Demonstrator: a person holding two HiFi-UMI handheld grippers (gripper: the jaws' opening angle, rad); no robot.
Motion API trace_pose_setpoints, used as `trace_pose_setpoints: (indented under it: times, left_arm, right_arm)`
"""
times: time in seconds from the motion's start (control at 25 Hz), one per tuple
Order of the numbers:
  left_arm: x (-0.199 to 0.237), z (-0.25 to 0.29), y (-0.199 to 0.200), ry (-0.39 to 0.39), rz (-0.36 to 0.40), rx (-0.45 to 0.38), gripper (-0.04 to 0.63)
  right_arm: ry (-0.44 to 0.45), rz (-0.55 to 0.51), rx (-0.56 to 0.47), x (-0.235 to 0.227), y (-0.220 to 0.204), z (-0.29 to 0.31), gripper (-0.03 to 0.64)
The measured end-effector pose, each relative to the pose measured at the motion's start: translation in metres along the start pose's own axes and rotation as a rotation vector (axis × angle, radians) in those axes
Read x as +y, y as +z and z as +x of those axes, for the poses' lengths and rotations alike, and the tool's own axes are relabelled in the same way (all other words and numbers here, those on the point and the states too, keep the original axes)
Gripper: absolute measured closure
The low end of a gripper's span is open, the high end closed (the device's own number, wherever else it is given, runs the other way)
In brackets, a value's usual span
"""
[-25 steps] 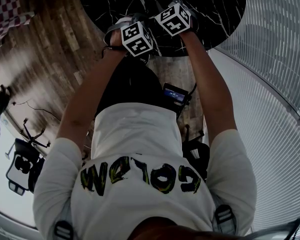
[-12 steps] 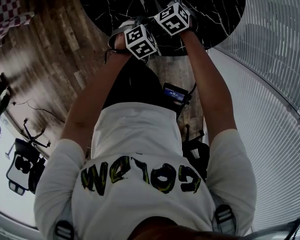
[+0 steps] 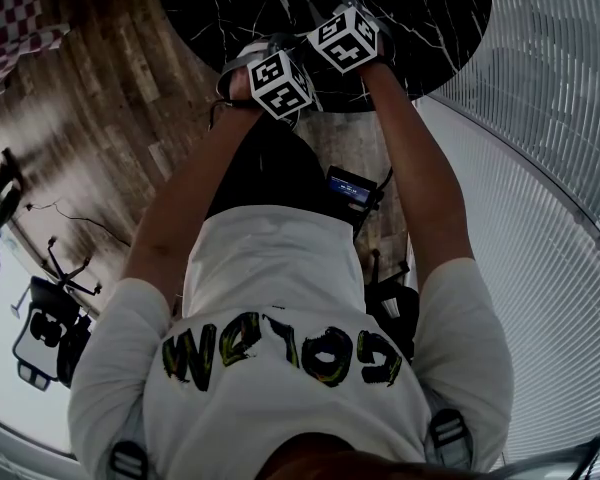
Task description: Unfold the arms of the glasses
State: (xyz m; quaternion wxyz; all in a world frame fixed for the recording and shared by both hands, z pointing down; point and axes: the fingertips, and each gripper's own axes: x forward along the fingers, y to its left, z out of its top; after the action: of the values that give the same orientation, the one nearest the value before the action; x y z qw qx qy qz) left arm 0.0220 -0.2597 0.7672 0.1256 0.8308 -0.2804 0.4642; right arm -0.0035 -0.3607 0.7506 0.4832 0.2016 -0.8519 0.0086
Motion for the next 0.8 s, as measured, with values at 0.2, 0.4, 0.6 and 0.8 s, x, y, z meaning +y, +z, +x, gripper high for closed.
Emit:
trace_pose_setpoints:
  times: [0.2, 0.4, 0.6, 0.8]
  left_arm:
    - [0.002, 0.002, 0.0, 0.0, -0.004, -0.005, 0.525]
    - [0.008, -0.002, -0.001, 0.005, -0.004, -0.015, 0.506]
    - [0.012, -0.014, 0.005, 0.016, -0.017, -0.043, 0.502]
    - [0.018, -0.028, 0.009, 0.035, -0.03, -0.062, 0.502]
  right_arm:
    - [0.003, -0.003, 0.004, 0.001, -0.002, 0.002, 0.574]
    - [0.004, 0.006, -0.006, 0.0, -0.001, -0.001, 0.554]
    - [-0.002, 0.017, -0.023, -0.003, 0.002, -0.013, 0.549]
    - [-0.017, 0.043, -0.052, -0.008, 0.005, -0.03, 0.54]
